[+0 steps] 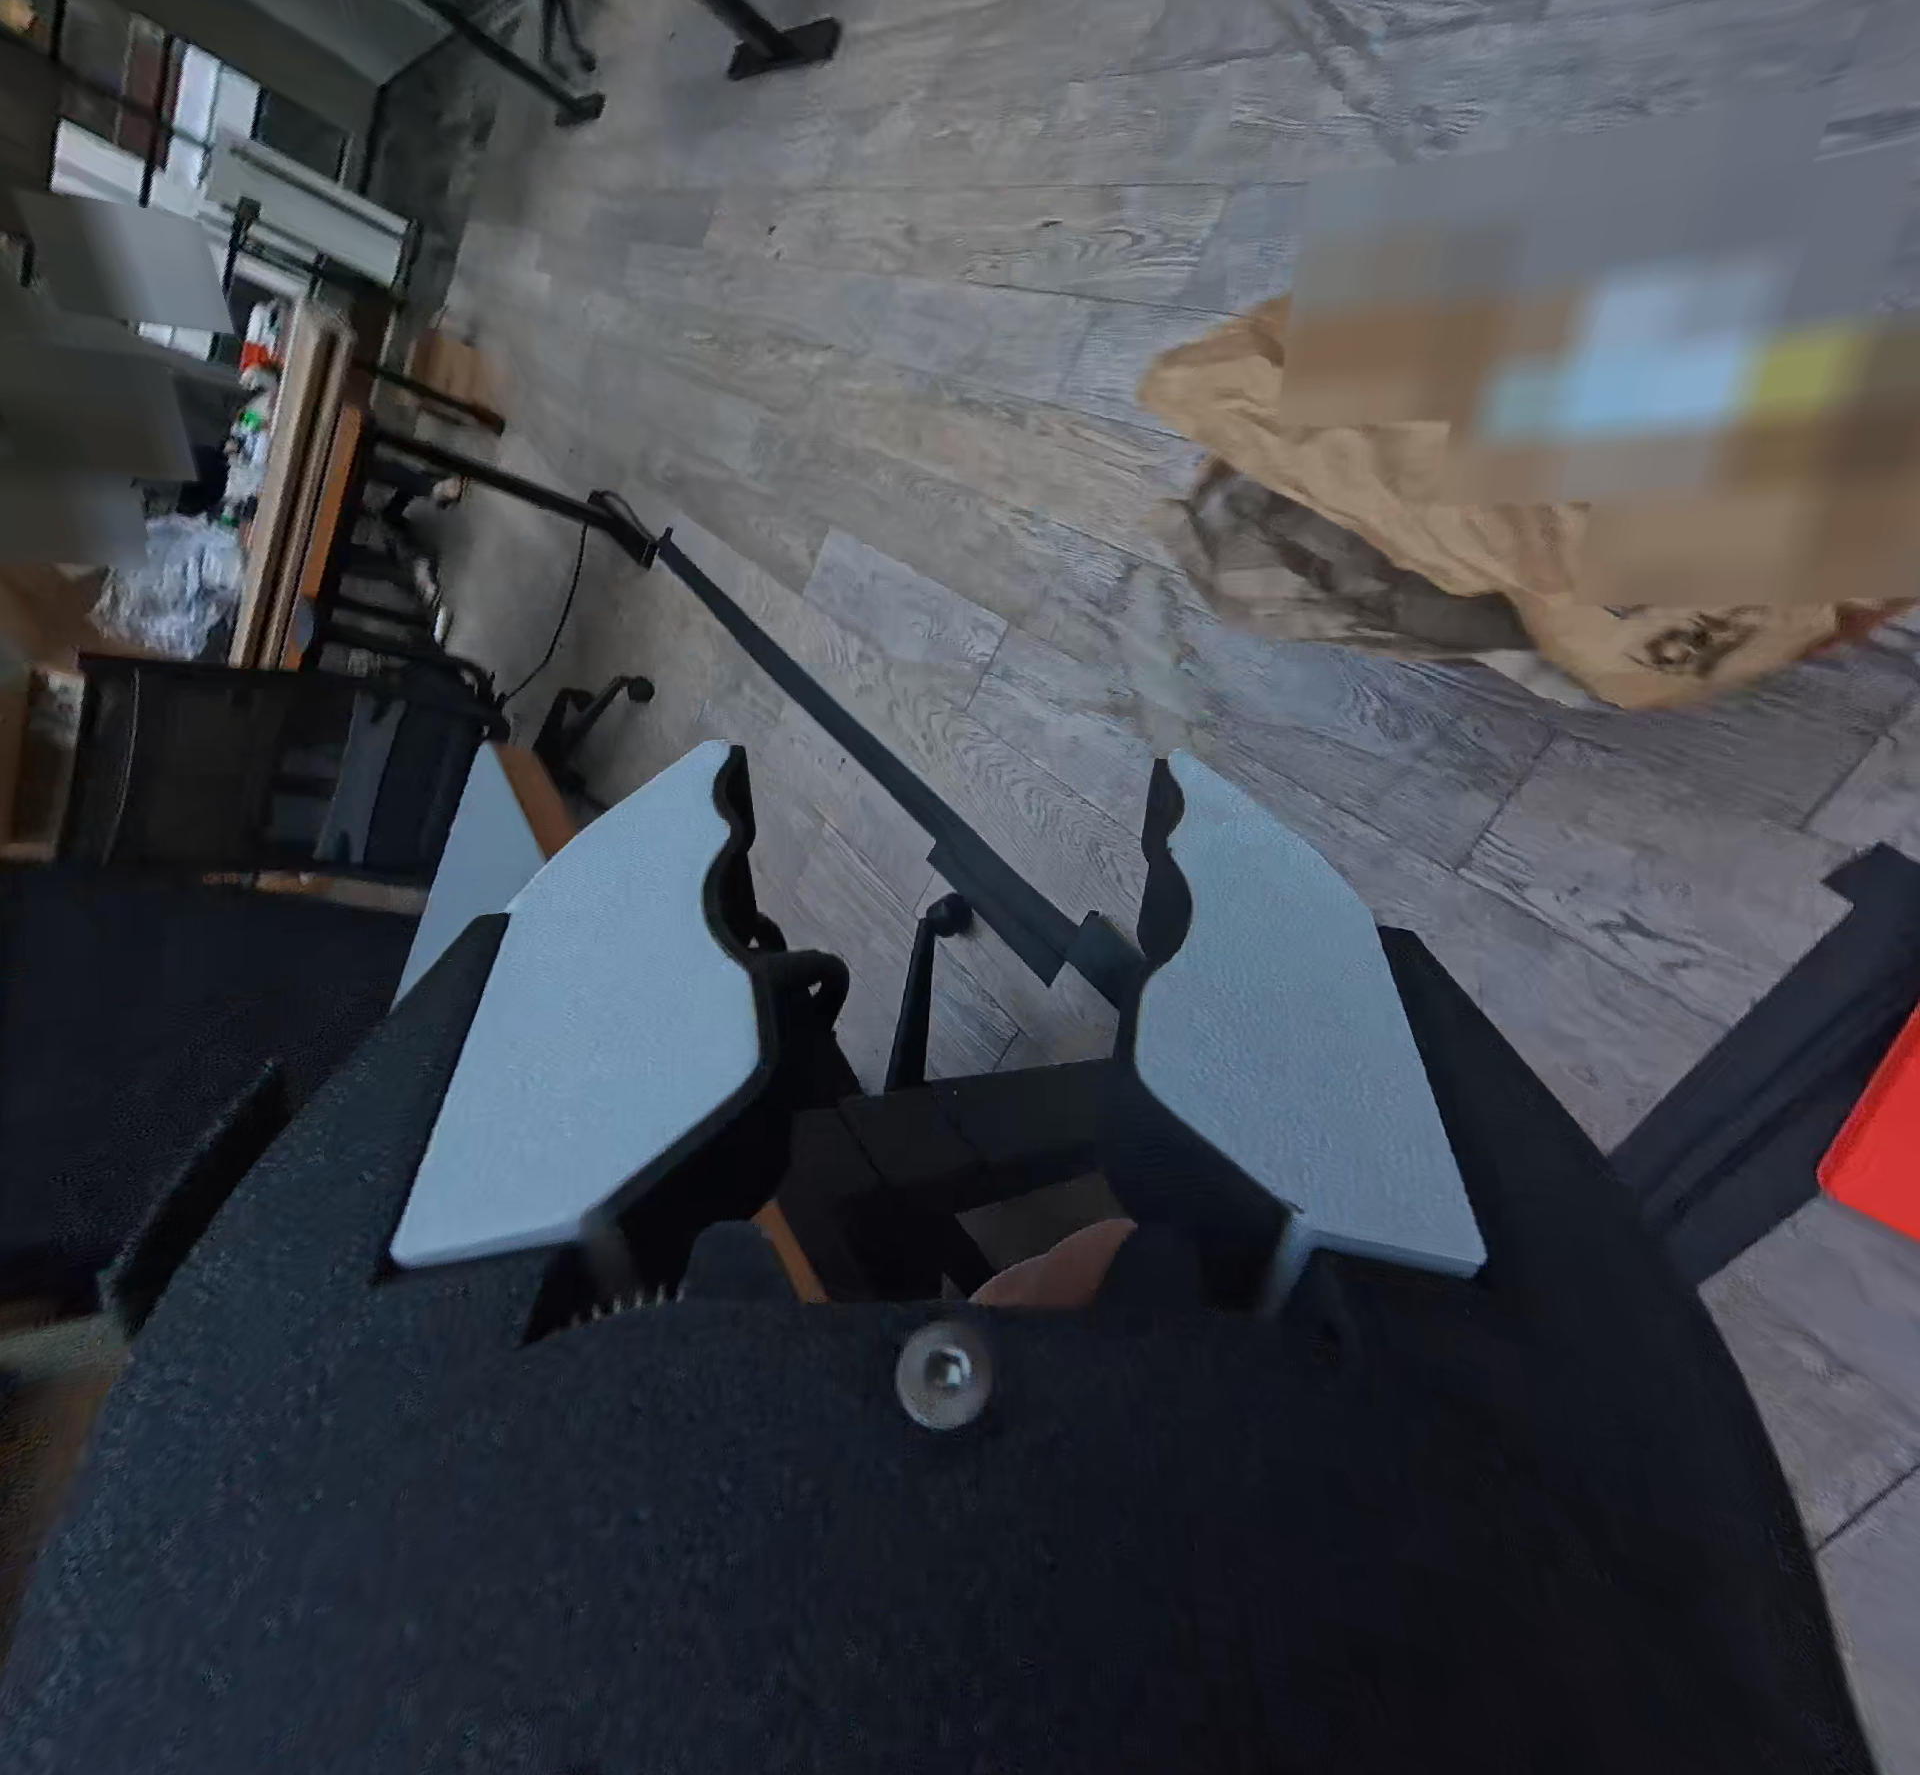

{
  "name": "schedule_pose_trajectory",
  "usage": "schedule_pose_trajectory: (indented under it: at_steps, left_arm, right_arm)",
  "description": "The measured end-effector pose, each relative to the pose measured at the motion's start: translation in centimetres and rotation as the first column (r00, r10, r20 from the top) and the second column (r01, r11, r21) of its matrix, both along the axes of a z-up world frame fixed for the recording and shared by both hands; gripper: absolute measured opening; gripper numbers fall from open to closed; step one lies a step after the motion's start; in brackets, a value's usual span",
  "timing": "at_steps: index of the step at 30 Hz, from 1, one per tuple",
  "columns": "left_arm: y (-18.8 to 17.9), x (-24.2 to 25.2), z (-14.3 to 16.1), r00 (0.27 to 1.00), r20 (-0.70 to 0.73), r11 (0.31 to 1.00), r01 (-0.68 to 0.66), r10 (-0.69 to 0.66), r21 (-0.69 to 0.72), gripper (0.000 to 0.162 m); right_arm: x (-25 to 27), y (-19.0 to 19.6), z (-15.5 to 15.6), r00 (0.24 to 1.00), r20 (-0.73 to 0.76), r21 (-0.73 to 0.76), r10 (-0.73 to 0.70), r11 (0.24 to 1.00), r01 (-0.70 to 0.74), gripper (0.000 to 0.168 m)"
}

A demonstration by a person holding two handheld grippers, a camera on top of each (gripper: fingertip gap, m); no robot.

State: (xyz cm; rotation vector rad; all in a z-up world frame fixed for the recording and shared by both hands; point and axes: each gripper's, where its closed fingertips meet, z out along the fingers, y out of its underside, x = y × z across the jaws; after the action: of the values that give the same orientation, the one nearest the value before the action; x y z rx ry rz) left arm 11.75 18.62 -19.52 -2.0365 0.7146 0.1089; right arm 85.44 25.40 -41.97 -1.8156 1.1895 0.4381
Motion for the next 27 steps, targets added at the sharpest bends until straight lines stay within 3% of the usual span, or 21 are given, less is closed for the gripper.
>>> schedule_pose_trajectory:
  at_steps: [2,4,7,9,11,14,16,19,21,24,26,27]
  left_arm:
    - [-0.3,-1.7,-1.1,1.000,0.006,1.000,-0.015,0.016,-0.026,0.027]
    - [-0.5,-3.2,-2.1,1.000,0.012,0.999,-0.016,0.016,-0.044,0.027]
    - [-0.7,-5.5,-3.3,0.999,0.035,0.998,-0.008,0.010,-0.056,0.027]
    - [-0.9,-7.4,-3.9,0.998,0.062,0.998,-0.005,0.008,-0.056,0.027]
    - [-1.2,-9.7,-4.3,0.996,0.087,0.998,-0.010,0.015,-0.060,0.027]
    - [-2.2,-13.5,-4.9,0.990,0.138,0.997,-0.020,0.029,-0.071,0.027]
    - [-3.2,-16.1,-5.4,0.985,0.169,0.995,-0.021,0.036,-0.094,0.027]
    - [-5.0,-20.0,-6.5,0.980,0.193,0.990,-0.029,0.055,-0.136,0.027]
    - [-6.1,-22.1,-7.3,0.976,0.206,0.986,-0.032,0.066,-0.167,0.027]
    - [-7.4,-24.1,-8.9,0.969,0.236,0.975,-0.014,0.068,-0.221,0.027]
    - [-7.5,-24.8,-10.1,0.965,0.254,0.970,-0.004,0.067,-0.241,0.027]
    - [-7.4,-24.9,-10.6,0.963,0.265,0.968,0.010,0.059,-0.250,0.027]
  right_arm:
    - [-7.1,2.7,4.4,0.962,0.182,0.033,0.204,0.976,-0.213,0.067]
    - [-18.3,4.7,10.1,0.802,0.407,0.030,0.438,0.871,-0.491,0.065]
    - [-38.4,4.0,18.8,0.462,0.656,0.034,0.597,0.589,-0.808,0.045]
    - [-51.5,1.6,21.2,0.296,0.664,0.030,0.686,0.371,-0.928,0.046]
    - [-62.3,-0.6,19.1,0.121,0.578,-0.062,0.807,0.192,-0.980,0.058]
    - [-72.3,-0.4,12.1,0.003,0.498,-0.207,0.867,0.122,-0.971,0.052]
    - [-76.1,0.5,5.7,-0.023,0.382,-0.305,0.924,0.102,-0.947,0.054]
    - [-78.5,1.5,-1.9,0.025,0.213,-0.400,0.977,0.110,-0.910,0.053]
    - [-78.9,1.7,-5.3,0.031,0.158,-0.482,0.987,0.105,-0.870,0.053]
    - [-78.9,2.2,-7.2,0.011,0.171,-0.576,0.985,0.109,-0.810,0.042]
    - [-79.1,2.3,-7.5,-0.026,0.182,-0.623,0.983,0.095,-0.776,0.019]
    - [-79.1,2.3,-7.5,-0.054,0.195,-0.647,0.979,0.087,-0.757,0.019]
